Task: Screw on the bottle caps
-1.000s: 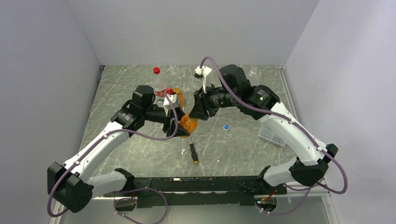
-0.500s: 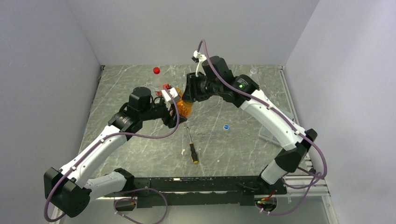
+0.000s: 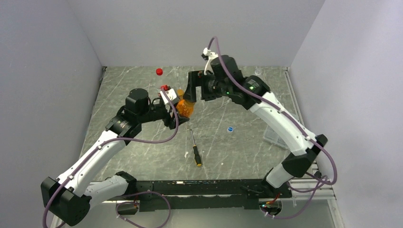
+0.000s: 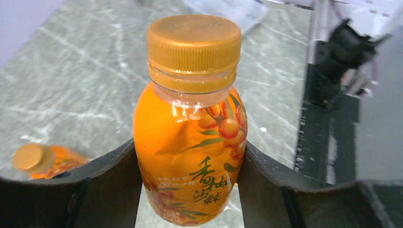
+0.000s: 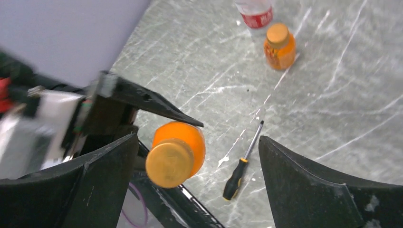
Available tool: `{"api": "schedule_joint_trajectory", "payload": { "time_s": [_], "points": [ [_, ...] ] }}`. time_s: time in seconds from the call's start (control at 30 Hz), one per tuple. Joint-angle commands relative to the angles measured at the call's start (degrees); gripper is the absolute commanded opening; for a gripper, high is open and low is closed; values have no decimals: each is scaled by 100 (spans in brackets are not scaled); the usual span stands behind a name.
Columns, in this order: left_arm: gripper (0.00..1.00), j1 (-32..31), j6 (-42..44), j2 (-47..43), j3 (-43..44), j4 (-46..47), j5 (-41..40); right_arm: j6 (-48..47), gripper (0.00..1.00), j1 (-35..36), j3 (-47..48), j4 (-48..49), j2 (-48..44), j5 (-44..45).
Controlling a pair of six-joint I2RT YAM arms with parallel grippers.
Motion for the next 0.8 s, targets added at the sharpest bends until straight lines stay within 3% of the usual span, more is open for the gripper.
{"api": "schedule_joint_trajectory", "payload": {
  "time_s": [0.0, 0.13, 0.23, 0.67, 0.77],
  "points": [
    [0, 4, 51, -11, 148, -221, 1715, -1199, 99, -63, 52, 280, -804, -873],
    [0, 3, 22, 147, 299, -432, 2789, -2103, 99, -56, -315, 119, -1146, -2396],
    [0, 4, 4, 358, 432, -576, 3350, -2529, 99, -50, -552, -73, -1293, -2906],
    [0, 3, -134, 647, 606, -617, 3959, -2988, 94, 132, -611, -484, -1117, -3045],
    [0, 3, -110, 643, 614, -657, 3944, -2980, 86, 176, -601, -473, -1057, -3006]
  ]
}}
